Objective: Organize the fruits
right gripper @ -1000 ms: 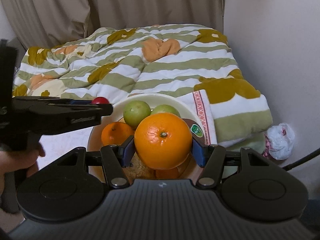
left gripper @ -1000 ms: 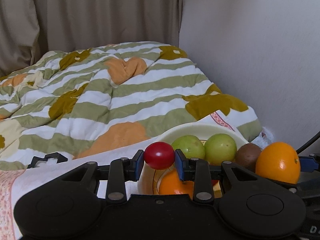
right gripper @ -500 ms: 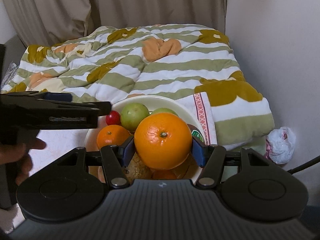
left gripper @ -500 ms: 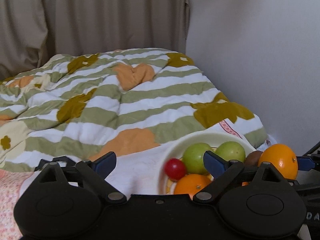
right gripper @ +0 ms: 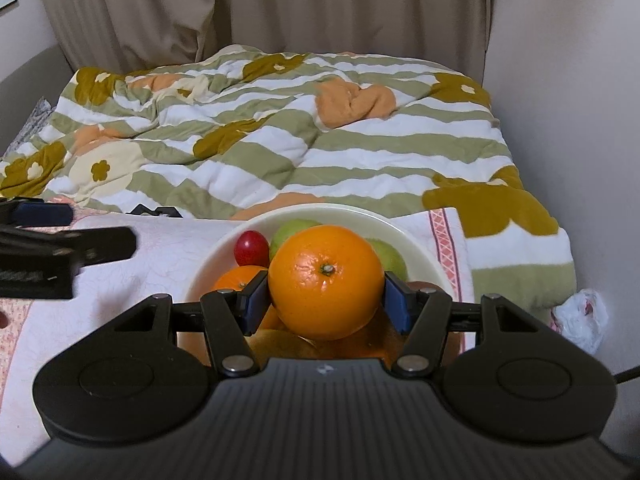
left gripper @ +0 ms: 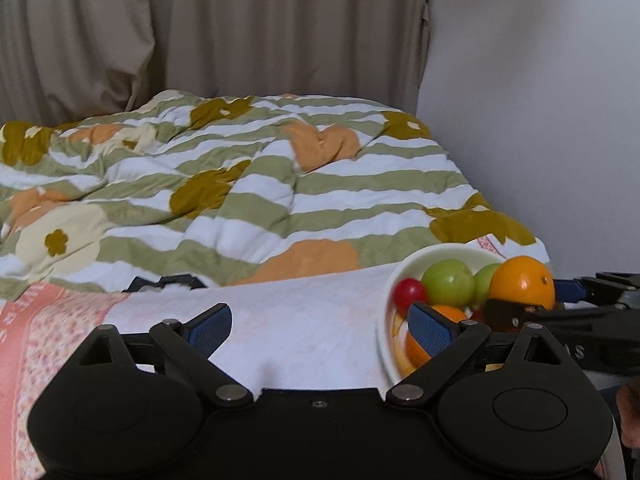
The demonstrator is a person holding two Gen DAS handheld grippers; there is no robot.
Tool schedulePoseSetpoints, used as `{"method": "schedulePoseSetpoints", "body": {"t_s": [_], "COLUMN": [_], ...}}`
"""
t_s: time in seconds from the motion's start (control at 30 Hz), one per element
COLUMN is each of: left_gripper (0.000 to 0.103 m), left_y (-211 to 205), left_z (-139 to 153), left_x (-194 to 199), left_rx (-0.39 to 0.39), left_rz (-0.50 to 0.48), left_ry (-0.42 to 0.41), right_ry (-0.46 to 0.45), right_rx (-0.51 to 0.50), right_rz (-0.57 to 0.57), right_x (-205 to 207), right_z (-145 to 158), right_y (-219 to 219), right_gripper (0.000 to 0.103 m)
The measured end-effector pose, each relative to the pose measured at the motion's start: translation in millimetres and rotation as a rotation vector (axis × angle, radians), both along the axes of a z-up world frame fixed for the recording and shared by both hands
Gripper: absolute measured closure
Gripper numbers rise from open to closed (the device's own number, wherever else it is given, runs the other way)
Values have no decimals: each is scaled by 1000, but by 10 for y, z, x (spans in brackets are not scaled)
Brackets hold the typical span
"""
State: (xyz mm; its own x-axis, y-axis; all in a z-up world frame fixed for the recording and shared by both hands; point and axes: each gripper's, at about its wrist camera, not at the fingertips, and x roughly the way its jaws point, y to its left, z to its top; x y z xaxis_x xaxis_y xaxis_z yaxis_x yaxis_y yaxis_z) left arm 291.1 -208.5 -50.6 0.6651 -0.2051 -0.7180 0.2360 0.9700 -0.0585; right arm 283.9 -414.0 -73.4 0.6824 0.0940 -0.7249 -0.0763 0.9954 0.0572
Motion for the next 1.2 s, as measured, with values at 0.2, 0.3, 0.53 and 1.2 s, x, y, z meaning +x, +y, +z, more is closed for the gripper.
{"method": "schedulePoseSetpoints", "body": {"t_s": [0.2, 0.3, 0.53, 1.2], "left_gripper": [6, 6, 6, 4], "left_y": [135, 146, 151, 386], "left_z": [6, 37, 196, 936], "left_x": [-158, -263, -555, -2050], "left_rx": [-5, -11, -30, -57], "left_rz": [32, 37, 39, 109], "left_ry": [1, -3, -41, -207], "right_ry": [-7, -46, -106, -154], "right_rx": [-34, -54, -64, -4], "right_rz": [23, 26, 21, -10], "right_x": [9, -82, -350, -1756], "right_z": [-81, -21, 217, 1085], "right_y": [74, 88, 94, 115], "right_gripper": [27, 8, 0, 0]}}
